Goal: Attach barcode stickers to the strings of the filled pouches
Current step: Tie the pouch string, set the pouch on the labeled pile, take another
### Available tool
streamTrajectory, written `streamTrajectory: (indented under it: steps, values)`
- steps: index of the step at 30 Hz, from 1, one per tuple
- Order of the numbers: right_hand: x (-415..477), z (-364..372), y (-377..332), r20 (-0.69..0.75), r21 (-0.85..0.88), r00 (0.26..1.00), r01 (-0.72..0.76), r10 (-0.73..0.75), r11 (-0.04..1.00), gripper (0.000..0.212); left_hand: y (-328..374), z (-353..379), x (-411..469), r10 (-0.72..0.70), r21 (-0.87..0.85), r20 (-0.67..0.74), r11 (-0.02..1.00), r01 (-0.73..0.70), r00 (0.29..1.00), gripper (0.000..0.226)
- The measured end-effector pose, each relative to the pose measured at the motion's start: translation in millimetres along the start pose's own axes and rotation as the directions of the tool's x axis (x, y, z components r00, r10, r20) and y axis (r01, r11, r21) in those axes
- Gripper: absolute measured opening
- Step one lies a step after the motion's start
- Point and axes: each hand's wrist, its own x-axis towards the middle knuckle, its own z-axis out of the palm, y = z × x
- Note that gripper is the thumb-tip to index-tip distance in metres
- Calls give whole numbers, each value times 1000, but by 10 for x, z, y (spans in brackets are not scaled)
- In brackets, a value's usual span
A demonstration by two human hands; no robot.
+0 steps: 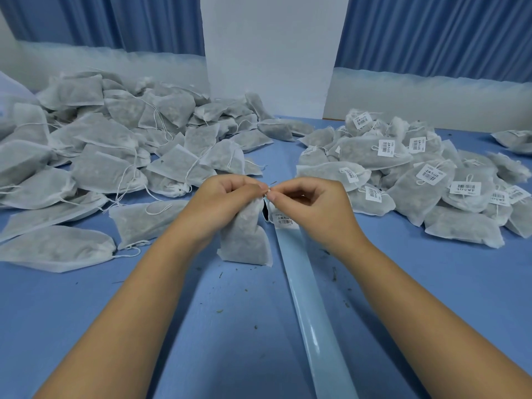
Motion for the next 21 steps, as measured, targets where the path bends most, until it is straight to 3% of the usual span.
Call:
streamTrajectory:
  steps: [9,13,21]
  values:
    - [33,-24,13,5,40,998,-62,62,997,6,4,-12,-7,2,30,26,1000,-3,1000,9]
    - [40,-24,5,19,51,996,-93,92,994,6,-8,-33,-4,10,140,20,990,-13,1000,25]
    - [58,-35,-6,42,129,994,-110,105,986,5,-17,-36,4,32,246,81,968,-51,996,9]
